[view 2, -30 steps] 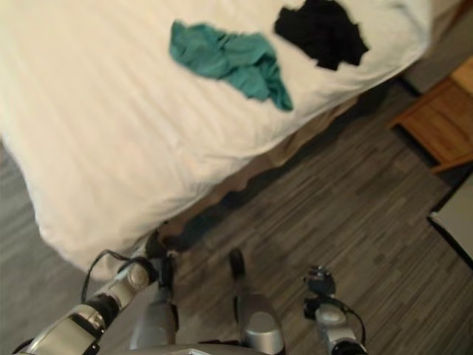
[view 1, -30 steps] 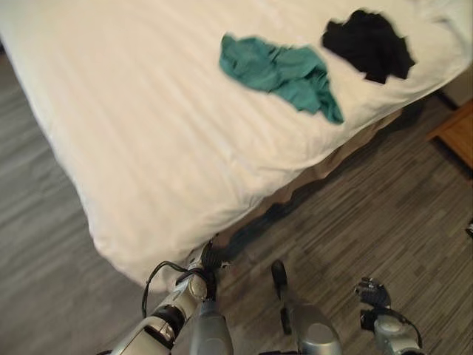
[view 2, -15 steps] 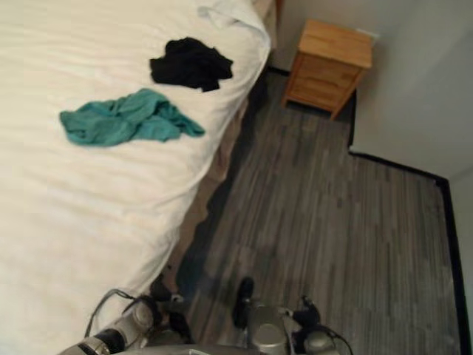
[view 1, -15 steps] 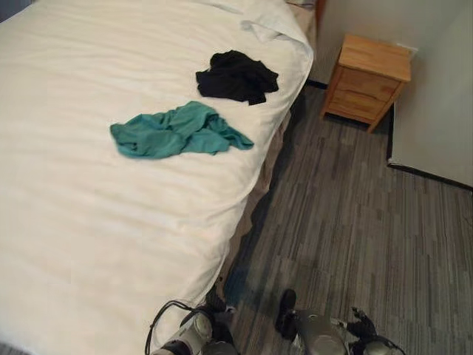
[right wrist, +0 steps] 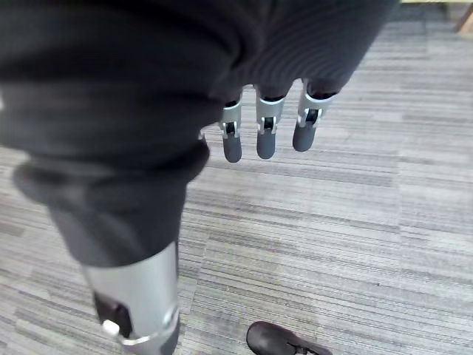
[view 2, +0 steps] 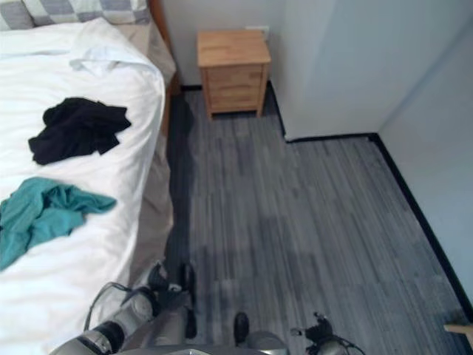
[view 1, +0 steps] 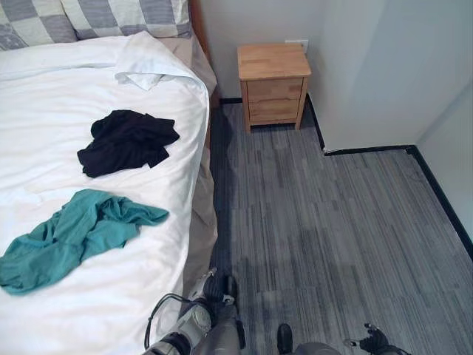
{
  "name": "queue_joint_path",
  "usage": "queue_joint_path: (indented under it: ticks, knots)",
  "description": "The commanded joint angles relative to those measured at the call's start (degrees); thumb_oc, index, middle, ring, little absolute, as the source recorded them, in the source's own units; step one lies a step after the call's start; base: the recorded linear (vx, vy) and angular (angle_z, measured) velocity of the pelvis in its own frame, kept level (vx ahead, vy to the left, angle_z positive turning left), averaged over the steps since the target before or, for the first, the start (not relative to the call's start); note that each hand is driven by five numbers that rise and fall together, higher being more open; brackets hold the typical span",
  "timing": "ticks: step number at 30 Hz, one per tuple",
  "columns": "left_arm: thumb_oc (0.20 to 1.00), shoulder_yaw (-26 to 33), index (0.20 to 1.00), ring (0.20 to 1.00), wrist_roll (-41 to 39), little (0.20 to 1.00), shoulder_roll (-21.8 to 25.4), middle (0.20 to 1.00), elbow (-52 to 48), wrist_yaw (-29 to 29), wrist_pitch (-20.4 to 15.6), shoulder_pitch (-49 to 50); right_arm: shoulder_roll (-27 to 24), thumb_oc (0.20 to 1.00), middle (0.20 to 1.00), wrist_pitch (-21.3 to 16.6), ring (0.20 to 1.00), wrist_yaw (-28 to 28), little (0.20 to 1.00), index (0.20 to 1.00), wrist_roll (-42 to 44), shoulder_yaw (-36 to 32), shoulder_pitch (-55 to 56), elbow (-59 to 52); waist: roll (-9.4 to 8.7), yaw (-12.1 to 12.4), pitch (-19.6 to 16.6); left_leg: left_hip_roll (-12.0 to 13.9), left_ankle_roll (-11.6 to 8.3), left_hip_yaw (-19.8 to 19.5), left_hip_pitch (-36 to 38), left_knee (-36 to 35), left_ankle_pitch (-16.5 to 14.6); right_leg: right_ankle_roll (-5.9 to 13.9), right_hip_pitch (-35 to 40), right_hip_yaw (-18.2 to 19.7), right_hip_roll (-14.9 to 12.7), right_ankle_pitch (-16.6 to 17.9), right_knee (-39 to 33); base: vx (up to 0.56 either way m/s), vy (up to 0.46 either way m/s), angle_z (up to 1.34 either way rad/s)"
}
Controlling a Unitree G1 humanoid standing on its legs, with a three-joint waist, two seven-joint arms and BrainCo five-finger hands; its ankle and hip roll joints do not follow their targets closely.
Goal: Tidy up the quilt and then pick up the clothes from the bed and put them into the laundry hamper.
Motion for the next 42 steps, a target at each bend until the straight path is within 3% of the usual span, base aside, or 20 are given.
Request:
queue_joint_path:
  ticks: [1, 3, 6, 7, 8, 9, 12, 13, 14, 15, 17, 18, 22, 23, 25, 28, 33, 38, 40, 42]
  knots:
    - [1.0, -3.01, 1.0, 1.0, 0.15, 1.0, 0.62, 1.0, -0.23, 0.32, -0.16, -2.6, 0.33, 1.0, 1.0, -1.01, 1.0, -0.43, 1.0, 1.0, -2.31, -3.76, -3.9, -3.85, 2.43, 2.24, 4.47, -0.79, -0.8, -0.25, 11.27, -0.9, -5.03, 8.32, -6.77, 0.66, -6.79, -2.74, 21.06, 0.33, 0.299, -0.06]
    - [1.0, -2.68, 1.0, 1.0, -0.49, 1.0, 1.55, 1.0, -1.78, 0.61, 0.27, -2.77, 0.59, 1.0, 1.0, -1.44, 1.0, -0.75, 1.0, 1.0, -2.12, -3.53, -5.51, -5.38, 4.57, 0.23, 7.08, -0.01, 0.35, 0.67, 16.59, -2.66, -6.4, 10.41, -17.84, 1.09, -5.5, 4.38, 38.37, 0.4, 0.303, -0.53]
    - [1.0, -2.89, 1.0, 1.0, -0.15, 1.0, 1.79, 1.0, -2.25, 0.62, 0.29, -3.08, 0.56, 1.0, 1.0, -1.72, 1.0, -0.89, 1.0, 1.0, -1.65, -3.52, -5.47, -6.15, 4.91, -0.73, 7.74, -0.5, 0.35, -0.14, 17.71, -2.66, -7.13, 9.64, -20.76, 1.5, -3.32, 2.74, 39.35, 0.39, 0.108, -0.03]
    - [1.0, -3.83, 1.0, 1.0, 0.69, 1.0, 2.29, 1.0, -3.25, 0.53, -0.03, -4.45, 0.94, 1.0, 1.0, -2.37, 1.0, -1.31, 1.0, 1.0, 0.12, -3.99, -4.35, -7.82, 4.47, -2.97, 7.87, -2.08, -0.41, -1.25, 19.0, -2.66, -8.59, 7.88, -21.99, 0.82, -0.41, 0.22, 24.74, 0.45, -0.019, 0.69]
    - [1.0, -3.85, 1.0, 1.0, 0.69, 1.0, 2.29, 1.0, -3.23, 0.53, -0.04, -4.42, 0.95, 1.0, 1.0, -2.38, 1.0, -1.31, 1.0, 1.0, 0.12, -3.99, -4.31, -7.82, 4.63, -3.26, 8.05, -1.91, -0.45, -1.57, 19.27, -2.66, -8.73, 7.85, -21.35, 0.47, -0.31, 0.28, 24.19, 0.82, -0.034, 1.15]
    - [1.0, -3.95, 1.0, 1.0, 1.55, 1.0, 2.54, 1.0, -2.08, 0.04, 0.04, -5.55, 1.02, 1.0, 1.0, -1.88, 1.0, -1.44, 1.0, 1.0, -0.32, -4.14, -4.35, -6.95, 4.23, -4.06, 7.41, -2.45, -1.54, -0.53, 21.97, -2.66, -11.73, 7.46, -24.02, -3.06, -3.59, 2.87, 11.83, 0.41, -0.016, 1.01]
    - [1.0, -3.98, 1.0, 1.0, 3.51, 1.0, 3.32, 1.0, -1.09, -0.67, 0.16, -5.65, 1.1, 1.0, 1.0, -0.8, 1.0, -1.08, 1.0, 1.0, -2.45, -3.51, -4.62, -5.69, 4.59, -3.85, 6.69, -1.53, -2.51, 0.62, 24.46, -1.7, -14.17, 7.94, -23.9, -11.15, -5.9, 3.85, 6.5, 0.49, -0.06, 0.51]
    - [1.0, -4.49, 1.0, 1.0, 5.36, 1.0, 4.0, 1.0, -0.4, -1.81, -0.17, -5.34, 1.08, 1.0, 1.0, -0.36, 1.0, -0.68, 1.0, 1.0, -4.45, -2.66, -4.19, -4.56, 3.99, -3.62, 5.7, -1.46, -2.89, 0.91, 26.41, 1.79, -15.99, 7.32, -22.15, -13.16, -5.92, 3.98, 4.6, 0.62, -0.085, -0.03]
    - [1.0, -3.64, 1.0, 1.0, 4.42, 1.0, 3.51, 1.0, 0.66, -1.78, -0.28, -3.72, 0.39, 1.0, 1.0, -0.86, 1.0, -0.32, 1.0, 1.0, -6.98, -0.66, -3.17, -4.08, 4.5, -3.71, 4.35, 1.04, -6.06, 1.09, 25.57, 16.69, -8.67, 4.39, -17.6, -11.55, -3.6, 5.58, 3.06, 0.61, -0.086, -0.13]
    - [1.0, -3.63, 1.0, 1.0, 4.42, 1.0, 3.53, 1.0, 0.65, -1.78, -0.28, -3.7, 0.4, 1.0, 1.0, -0.86, 1.0, -0.32, 1.0, 1.0, -6.98, -0.64, -3.16, -4.09, 4.39, -3.8, 4.23, 0.94, -6.05, 1.0, 25.33, 16.77, -8.58, 4.38, -17.68, -11.59, -3.72, 5.74, 2.91, 0.53, -0.11, -0.23]
    - [1.0, -2.34, 1.0, 1.0, 1.39, 1.0, 4.1, 1.0, -2.07, -1.14, 0.11, -3.44, -1.28, 1.0, 1.0, -0.57, 1.0, -0.41, 1.0, 1.0, -6.75, -0.69, -4.88, -4.86, 0.86, -0.17, 7.29, 1.36, -6.4, -2.76, 10.74, 44.77, -3.77, 1.45, -11.06, -10.7, -4.6, 6.11, 1.23, 0.3, -0.159, 0.31]
    - [1.0, -2.34, 1.0, 1.0, 1.38, 1.0, 4.15, 1.0, -2.08, -1.15, 0.12, -3.49, -1.24, 1.0, 1.0, -0.56, 1.0, -0.4, 1.0, 1.0, -6.75, -0.71, -4.94, -4.85, 0.73, -0.29, 7.18, 1.21, -6.33, -2.83, 10.43, 44.83, -3.64, 1.47, -11.26, -10.81, -4.76, 6.19, 1.23, 0.52, -0.116, 0.27]
    - [1.0, -2.01, 1.0, 1.0, 0.05, 1.0, 3.66, 1.0, -4.72, -0.02, -0.33, -3.77, -1.13, 1.0, 1.0, -0.56, 1.0, -0.04, 1.0, 1.0, -7.26, 1.17, -5.63, -5.26, -0.61, 4.07, 7.49, 2.86, -3.94, -0.7, 4.96, 32.15, -8.79, 2.91, -5.7, -7.76, -5.59, 2.74, -0.36, 0.45, 0.085, -0.89]
    - [1.0, -1.24, 1.0, 1.0, -0.13, 1.0, 3.34, 1.0, -5.71, 0.11, -0.62, -2.27, -1.1, 1.0, 1.0, -1.02, 1.0, 0.27, 1.0, 1.0, -7.35, 1.89, -5.67, -5.29, 0.67, 5.3, 6.23, 0.88, -2.92, 1.25, 5.33, 14.62, -7.66, 3.99, -3.11, -6.91, -4.72, 0.64, -0.36, 0.58, 0.212, -0.87]
    - [1.0, -1.07, 1.0, 1.0, 0.87, 1.0, 3.72, 1.0, -5.76, -0.29, -0.5, -1.42, -0.96, 1.0, 1.0, -0.72, 1.0, 0.25, 1.0, 1.0, -7.98, 1.72, -5.68, -5.07, 1.69, 5.95, 5.25, 1.03, -3.18, 6.61, 4.85, 4.45, -2.9, 3.74, -0.05, -7.21, -3.3, -1.82, -0.36, 0.55, 0.143, -0.78]
    - [1.0, -1.03, 1.0, 1.0, 1.21, 1.0, 3.6, 1.0, -5.09, -0.68, -0.52, -0.55, -0.43, 1.0, 1.0, -0.88, 1.0, 0.32, 1.0, 1.0, -9.51, 2.5, -4.88, -5.37, 0.99, 6.72, 4.21, 1.0, -2.05, 10.58, 5.7, 2.85, -2.99, 3.79, 1.53, -7.23, -2.52, -3.93, 2.24, 0.51, 0.09, -0.5]
    - [1.0, 0.2, 1.0, 1.0, -0.44, 1.0, 3.72, 1.0, -6.33, -0.35, 0.33, 0.66, 0.37, 1.0, 1.0, -0.37, 1.0, 0.35, 1.0, 1.0, -12.95, 3.75, -6.95, -5.95, 3.46, 5.52, 5.46, -2.14, 2.18, 5.68, 15.76, -2.18, -5.78, 11.13, -14.06, -6.23, -3.78, 1.43, 37.86, 0.4, 0.165, 0.65]
    - [1.0, -0.06, 1.0, 1.0, -1.05, 1.0, 3.39, 1.0, -5.35, 0.22, -0.03, 0.3, 0.26, 1.0, 1.0, -0.1, 1.0, -0.41, 1.0, 1.0, -12.03, 3.77, -7.76, -5.41, 3.94, 4.41, 5.88, -2.11, 1.53, -1.25, 17.54, -2.3, -6.35, 7.83, -15.92, -1.13, -2.7, -1.93, 23.54, 0.24, -0.109, 1.56]
    - [1.0, -0.18, 1.0, 1.0, -1.8, 1.0, 2.77, 1.0, -3.36, 0.77, -0.5, -0.85, 0.01, 1.0, 1.0, 0.87, 1.0, -0.81, 1.0, 1.0, -10.24, 2.64, -8.65, -4.27, 3.5, 3.25, 5.45, -3.26, 1.42, -10.05, 18.47, -0.15, -9.51, 7.57, -17.37, 14.61, -6.5, 2.5, 8.77, 0.48, -0.321, 2.02]
    - [1.0, 0.19, 1.0, 1.0, -2.73, 1.0, 3.18, 1.0, -3.24, 0.72, -0.43, -0.94, -0.12, 1.0, 1.0, 1.62, 1.0, -0.61, 1.0, 1.0, -9.57, 2.13, -8.11, -3.99, 2.76, 3.77, 5.34, -3.06, 0.63, -13.17, 19.19, 1.49, -11.74, 8.81, -17.93, 18.18, -9.13, 5.36, 5.95, 0.3, -0.296, 2.29]
